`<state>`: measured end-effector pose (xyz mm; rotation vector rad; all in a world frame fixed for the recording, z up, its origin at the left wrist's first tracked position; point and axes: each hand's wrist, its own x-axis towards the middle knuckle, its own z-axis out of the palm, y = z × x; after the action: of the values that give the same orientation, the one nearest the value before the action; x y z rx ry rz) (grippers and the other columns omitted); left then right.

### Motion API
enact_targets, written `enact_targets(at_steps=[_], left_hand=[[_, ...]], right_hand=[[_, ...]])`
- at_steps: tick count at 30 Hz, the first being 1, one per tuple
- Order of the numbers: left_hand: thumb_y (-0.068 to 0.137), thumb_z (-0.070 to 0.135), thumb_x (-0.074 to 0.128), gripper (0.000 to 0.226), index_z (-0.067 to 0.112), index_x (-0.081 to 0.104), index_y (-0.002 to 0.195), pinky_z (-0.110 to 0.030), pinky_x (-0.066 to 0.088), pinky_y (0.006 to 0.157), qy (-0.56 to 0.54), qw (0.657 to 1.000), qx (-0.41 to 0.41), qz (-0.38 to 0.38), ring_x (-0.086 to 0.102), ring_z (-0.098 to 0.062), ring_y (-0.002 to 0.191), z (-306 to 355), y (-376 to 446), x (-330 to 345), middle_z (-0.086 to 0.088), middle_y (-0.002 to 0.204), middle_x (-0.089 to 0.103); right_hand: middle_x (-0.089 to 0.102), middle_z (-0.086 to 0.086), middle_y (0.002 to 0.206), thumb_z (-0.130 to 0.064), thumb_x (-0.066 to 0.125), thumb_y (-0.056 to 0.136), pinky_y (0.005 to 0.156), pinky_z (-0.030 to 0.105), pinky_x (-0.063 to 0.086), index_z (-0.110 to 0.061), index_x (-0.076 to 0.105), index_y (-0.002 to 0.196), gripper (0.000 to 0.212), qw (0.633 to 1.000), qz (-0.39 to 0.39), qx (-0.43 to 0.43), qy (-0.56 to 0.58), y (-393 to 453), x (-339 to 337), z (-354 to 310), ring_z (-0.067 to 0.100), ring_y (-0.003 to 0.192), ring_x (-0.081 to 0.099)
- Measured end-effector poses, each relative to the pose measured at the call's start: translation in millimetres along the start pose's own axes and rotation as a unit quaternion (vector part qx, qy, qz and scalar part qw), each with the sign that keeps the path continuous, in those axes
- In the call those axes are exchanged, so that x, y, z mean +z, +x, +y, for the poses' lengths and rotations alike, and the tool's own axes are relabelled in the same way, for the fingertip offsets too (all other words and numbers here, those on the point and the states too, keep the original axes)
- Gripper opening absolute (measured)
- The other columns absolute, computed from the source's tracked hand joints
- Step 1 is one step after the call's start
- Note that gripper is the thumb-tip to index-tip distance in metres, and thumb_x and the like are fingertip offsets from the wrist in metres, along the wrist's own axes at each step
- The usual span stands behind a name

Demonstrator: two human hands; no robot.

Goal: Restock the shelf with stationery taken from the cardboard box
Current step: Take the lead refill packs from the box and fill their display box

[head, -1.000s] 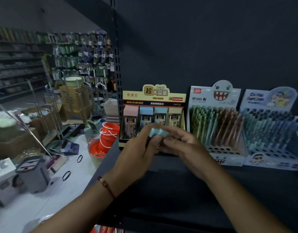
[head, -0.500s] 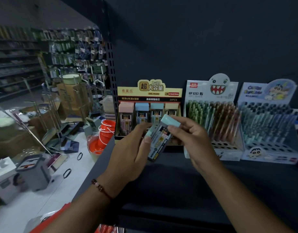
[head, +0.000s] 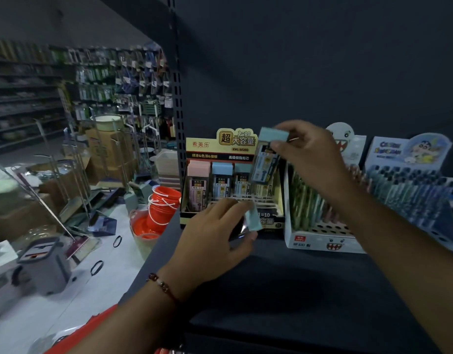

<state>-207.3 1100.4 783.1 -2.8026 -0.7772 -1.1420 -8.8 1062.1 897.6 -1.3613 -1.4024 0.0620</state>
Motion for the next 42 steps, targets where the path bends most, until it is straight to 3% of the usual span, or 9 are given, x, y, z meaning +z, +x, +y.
enact_targets(at_steps=[6, 14, 20, 29, 32, 36, 39, 42], left_hand=[[0.087, 0.052, 0.057, 0.053, 0.026, 0.055, 0.133, -0.028, 0.052, 0.086, 0.003, 0.999, 0.015, -0.031, 0.058, -0.012, 0.108, -0.1, -0.4, 2.0, 0.008, 0.123, 0.063], [0.086, 0.057, 0.054, 0.054, 0.028, 0.056, 0.132, -0.028, 0.051, 0.084, 0.029, 0.998, -0.014, -0.049, 0.062, -0.013, 0.104, 0.0, 1.0, 4.1, 0.01, 0.12, 0.067], [0.087, 0.059, 0.048, 0.056, 0.031, 0.053, 0.135, -0.025, 0.046, 0.083, 0.036, 0.997, -0.029, -0.066, 0.059, -0.012, 0.104, -1.7, 0.8, 4.9, 0.01, 0.115, 0.067], [0.087, 0.059, 0.048, 0.056, 0.032, 0.051, 0.136, -0.023, 0.042, 0.084, 0.039, 0.995, -0.041, -0.08, 0.056, -0.011, 0.109, -4.2, 1.4, 8.0, 0.012, 0.119, 0.065], [0.087, 0.061, 0.045, 0.058, 0.033, 0.051, 0.136, -0.022, 0.041, 0.084, 0.04, 0.995, -0.044, -0.078, 0.054, -0.01, 0.109, -6.1, 1.4, 9.6, 0.012, 0.118, 0.065], [0.086, 0.063, 0.043, 0.059, 0.033, 0.051, 0.136, -0.026, 0.047, 0.085, 0.03, 0.995, -0.052, -0.074, 0.055, -0.01, 0.11, -7.2, 0.3, 10.6, 0.012, 0.118, 0.065], [0.086, 0.065, 0.041, 0.06, 0.035, 0.048, 0.138, -0.024, 0.044, 0.09, 0.025, 0.995, -0.055, -0.077, 0.052, -0.008, 0.115, -7.5, 0.6, 10.5, 0.014, 0.125, 0.061], [0.087, 0.064, 0.041, 0.061, 0.035, 0.046, 0.14, -0.023, 0.042, 0.093, 0.02, 0.995, -0.053, -0.076, 0.049, -0.007, 0.119, -8.4, 1.2, 10.5, 0.015, 0.129, 0.059]], right_hand=[[0.063, -0.015, 0.093, -0.019, 0.068, 0.09, 0.058, 0.003, 0.039, -0.025, 0.065, 0.113, 0.023, 0.991, -0.078, -0.011, -0.112, 10.3, 25.5, 16.9, -0.008, 0.076, 0.058], [0.058, -0.015, 0.086, -0.018, 0.066, 0.091, 0.069, 0.024, 0.048, -0.021, 0.064, 0.109, 0.019, 0.986, -0.088, -0.011, -0.14, 12.2, 46.2, 27.3, 0.002, 0.078, 0.058], [0.059, -0.017, 0.084, -0.019, 0.065, 0.091, 0.066, 0.022, 0.045, -0.023, 0.065, 0.106, 0.016, 0.986, -0.104, -0.006, -0.129, 9.2, 53.8, 33.5, 0.002, 0.079, 0.059], [0.062, -0.006, 0.1, -0.015, 0.064, 0.092, 0.071, 0.028, 0.052, -0.025, 0.061, 0.111, 0.022, 0.99, -0.069, 0.001, -0.123, 10.9, 58.8, 40.4, 0.009, 0.082, 0.062], [0.058, -0.006, 0.101, -0.012, 0.063, 0.091, 0.067, 0.023, 0.045, -0.022, 0.06, 0.106, 0.018, 0.986, -0.074, -0.011, -0.147, 8.9, 62.8, 45.8, 0.006, 0.082, 0.057], [0.049, -0.007, 0.108, -0.01, 0.063, 0.091, 0.075, 0.013, 0.038, -0.016, 0.062, 0.106, 0.017, 0.983, -0.064, -0.012, -0.172, 6.3, 67.2, 55.0, 0.008, 0.091, 0.051], [0.048, -0.005, 0.11, -0.013, 0.065, 0.09, 0.085, 0.027, 0.045, -0.016, 0.062, 0.103, 0.014, 0.971, -0.052, -0.029, -0.23, 4.8, 68.6, 59.1, 0.013, 0.098, 0.051], [0.051, -0.003, 0.112, -0.016, 0.062, 0.092, 0.085, 0.03, 0.044, -0.016, 0.063, 0.109, 0.017, 0.958, -0.047, -0.052, -0.277, 2.7, 69.5, 59.9, 0.016, 0.105, 0.049]])
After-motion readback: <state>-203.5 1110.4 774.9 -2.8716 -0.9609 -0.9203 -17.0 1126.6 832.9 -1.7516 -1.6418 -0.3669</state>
